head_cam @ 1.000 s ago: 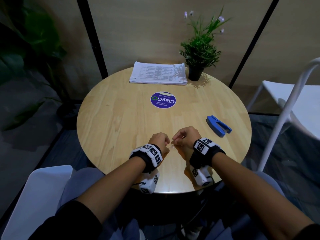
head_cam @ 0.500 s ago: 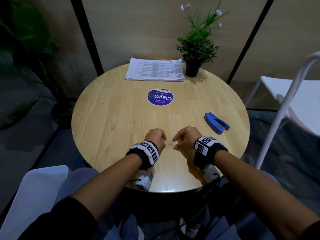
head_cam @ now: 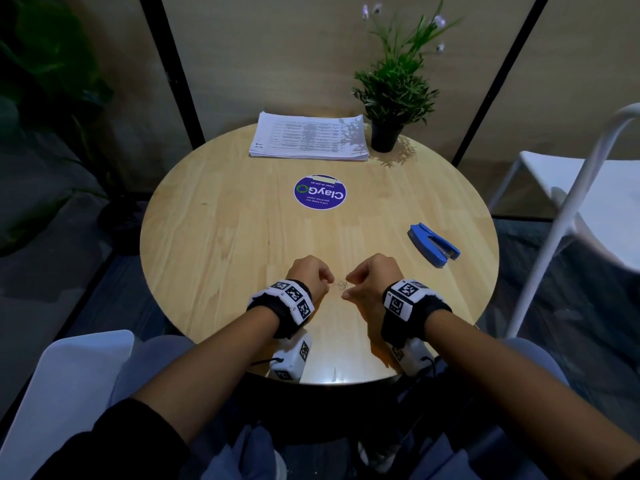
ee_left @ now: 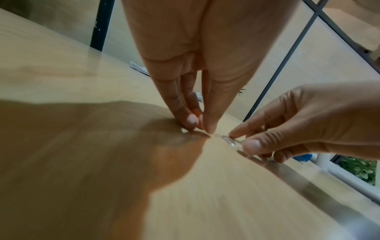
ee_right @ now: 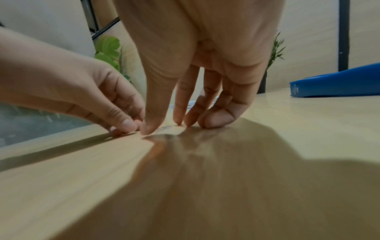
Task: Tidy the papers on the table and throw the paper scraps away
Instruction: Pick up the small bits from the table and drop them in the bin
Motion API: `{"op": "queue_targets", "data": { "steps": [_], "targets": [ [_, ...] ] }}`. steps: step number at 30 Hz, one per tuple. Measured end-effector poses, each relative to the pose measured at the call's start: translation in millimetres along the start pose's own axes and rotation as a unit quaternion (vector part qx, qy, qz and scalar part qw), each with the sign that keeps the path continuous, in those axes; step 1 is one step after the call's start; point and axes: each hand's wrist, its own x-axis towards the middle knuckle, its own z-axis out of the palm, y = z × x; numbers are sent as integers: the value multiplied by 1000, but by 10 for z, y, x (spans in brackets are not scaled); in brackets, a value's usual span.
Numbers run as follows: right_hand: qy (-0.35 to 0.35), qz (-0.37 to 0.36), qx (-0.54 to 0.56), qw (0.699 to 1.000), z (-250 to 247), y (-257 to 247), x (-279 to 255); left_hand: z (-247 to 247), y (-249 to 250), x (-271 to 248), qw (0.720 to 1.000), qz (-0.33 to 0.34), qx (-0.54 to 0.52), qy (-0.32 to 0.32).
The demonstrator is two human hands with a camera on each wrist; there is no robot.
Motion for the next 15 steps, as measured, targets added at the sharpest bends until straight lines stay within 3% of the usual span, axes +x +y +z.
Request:
{"op": "queue_targets", "data": {
  "steps": [15],
  "targets": [
    [0,-5,26,1000,98,-24,11,23,7,-68,1000,-15,-26,5]
  ]
}}
